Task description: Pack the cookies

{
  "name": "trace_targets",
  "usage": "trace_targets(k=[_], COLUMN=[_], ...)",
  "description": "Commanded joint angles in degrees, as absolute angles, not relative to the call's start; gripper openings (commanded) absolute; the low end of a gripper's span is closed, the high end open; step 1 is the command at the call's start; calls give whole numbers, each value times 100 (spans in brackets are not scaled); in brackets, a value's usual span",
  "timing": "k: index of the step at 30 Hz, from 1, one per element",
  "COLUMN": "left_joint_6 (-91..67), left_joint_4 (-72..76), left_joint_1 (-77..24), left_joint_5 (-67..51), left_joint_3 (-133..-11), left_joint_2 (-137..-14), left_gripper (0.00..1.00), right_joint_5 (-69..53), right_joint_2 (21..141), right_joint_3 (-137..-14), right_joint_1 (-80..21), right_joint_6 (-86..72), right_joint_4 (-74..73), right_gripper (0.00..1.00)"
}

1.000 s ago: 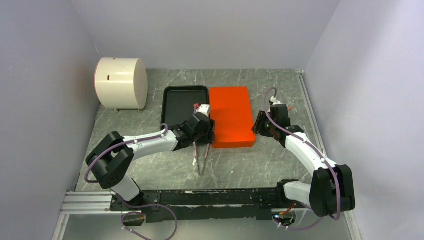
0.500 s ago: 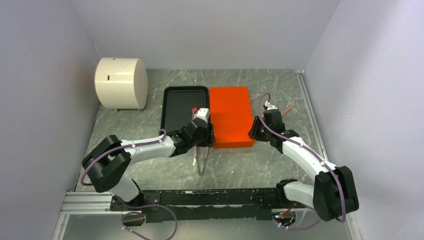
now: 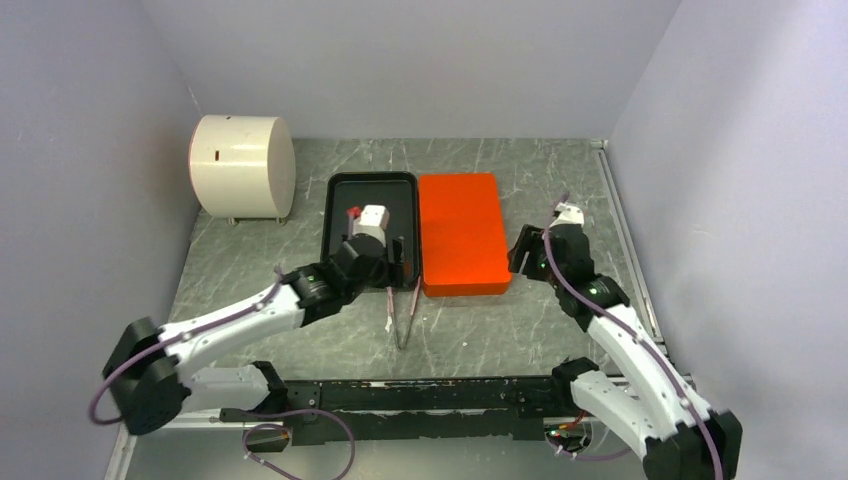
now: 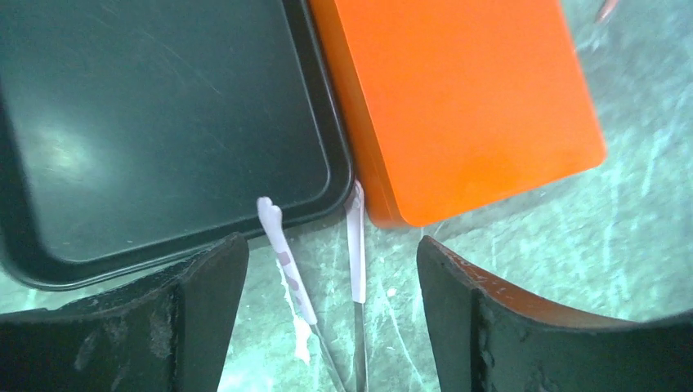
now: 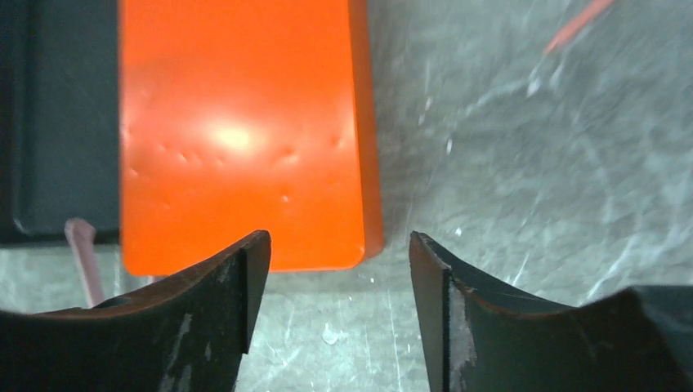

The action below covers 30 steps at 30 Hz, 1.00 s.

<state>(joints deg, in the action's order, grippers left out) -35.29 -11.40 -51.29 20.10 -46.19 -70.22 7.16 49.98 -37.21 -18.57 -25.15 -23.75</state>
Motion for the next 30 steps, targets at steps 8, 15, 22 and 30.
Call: trace_targets(k=[8, 15, 22, 30], left_joint_6=[-2730, -2210, -2001, -2022], left_joint_4=[-2253, -2856, -2764, -2580], left_joint_1=[-5036, -5041, -5037, -5036], left_joint_5=[3573, 4412, 4794, 5030], left_joint_3=[-4837, -4918, -4509, -4038], left_joint_2=[-4517, -3063, -1929, -1509], left_gripper=[95, 96, 96, 96], right_joint_5=[1873, 2221, 2549, 2450], right_joint_2=[3072, 2365, 1980, 1776], right_joint_3=[-4535, -4640, -4558, -4294], right_joint_1=[-1857, -1861, -1867, -1857], right_joint_6=[-2164, -1848, -1746, -1773], right_joint_4=[-2866, -3080, -3198, -3093], right_gripper=[87, 100, 100, 100])
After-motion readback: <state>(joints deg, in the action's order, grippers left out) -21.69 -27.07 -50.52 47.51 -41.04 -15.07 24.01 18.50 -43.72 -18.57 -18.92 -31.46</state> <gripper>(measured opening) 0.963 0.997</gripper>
